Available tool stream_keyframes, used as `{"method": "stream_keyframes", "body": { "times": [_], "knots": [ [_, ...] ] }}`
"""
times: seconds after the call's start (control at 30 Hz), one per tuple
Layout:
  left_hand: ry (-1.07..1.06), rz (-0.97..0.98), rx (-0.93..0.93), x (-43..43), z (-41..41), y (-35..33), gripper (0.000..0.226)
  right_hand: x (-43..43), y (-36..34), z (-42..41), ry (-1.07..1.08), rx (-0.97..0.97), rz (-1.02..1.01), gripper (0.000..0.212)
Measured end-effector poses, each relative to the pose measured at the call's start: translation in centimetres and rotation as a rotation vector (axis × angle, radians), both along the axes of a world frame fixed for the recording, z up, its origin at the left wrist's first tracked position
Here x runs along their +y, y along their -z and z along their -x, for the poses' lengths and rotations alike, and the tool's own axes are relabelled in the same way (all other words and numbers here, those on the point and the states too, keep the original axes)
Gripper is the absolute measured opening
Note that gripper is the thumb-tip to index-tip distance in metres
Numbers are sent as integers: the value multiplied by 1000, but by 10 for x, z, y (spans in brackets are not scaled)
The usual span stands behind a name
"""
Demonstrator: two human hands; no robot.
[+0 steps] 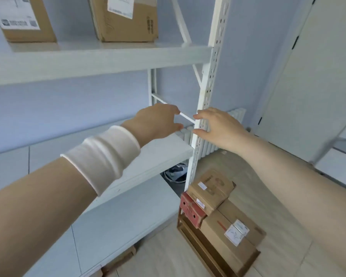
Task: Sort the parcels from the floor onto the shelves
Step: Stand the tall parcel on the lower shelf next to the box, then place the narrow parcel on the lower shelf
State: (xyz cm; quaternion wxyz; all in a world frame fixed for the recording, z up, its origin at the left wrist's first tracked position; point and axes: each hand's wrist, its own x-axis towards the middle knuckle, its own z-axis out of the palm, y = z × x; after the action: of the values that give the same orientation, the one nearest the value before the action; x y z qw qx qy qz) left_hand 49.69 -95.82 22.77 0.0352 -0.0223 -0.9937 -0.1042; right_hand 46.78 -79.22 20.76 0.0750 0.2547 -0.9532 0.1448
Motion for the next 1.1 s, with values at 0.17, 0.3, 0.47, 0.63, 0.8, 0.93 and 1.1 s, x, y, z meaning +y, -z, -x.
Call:
{"method": "stream_keyframes", "body": {
  "times": [0.17, 0.3, 0.47, 0.63, 0.8, 0.93, 1.1],
  "knots": [
    [170, -8, -102, 63, 30, 53, 50, 70, 57, 8, 168, -135, 44, 47],
    [245, -25, -205, 112, 61, 89, 51, 131, 98, 19, 292, -237, 56, 47],
    [269, -74, -328, 170, 105, 137, 50, 201, 148, 36, 425, -358, 68, 46],
    [246, -184, -488, 210, 129, 193, 38, 243, 208, 41, 545, -543, 211, 47],
    [256, -190, -643, 226, 152, 257, 35, 260, 267, 47, 665, -716, 349, 45],
    [204, -181, -773, 222, 170, 296, 43, 257, 304, 58, 787, -821, 552, 39],
    [-10, -372, -871, 198, 215, 350, 44, 233, 344, 87, 965, -955, 793, 41]
  ]
}}
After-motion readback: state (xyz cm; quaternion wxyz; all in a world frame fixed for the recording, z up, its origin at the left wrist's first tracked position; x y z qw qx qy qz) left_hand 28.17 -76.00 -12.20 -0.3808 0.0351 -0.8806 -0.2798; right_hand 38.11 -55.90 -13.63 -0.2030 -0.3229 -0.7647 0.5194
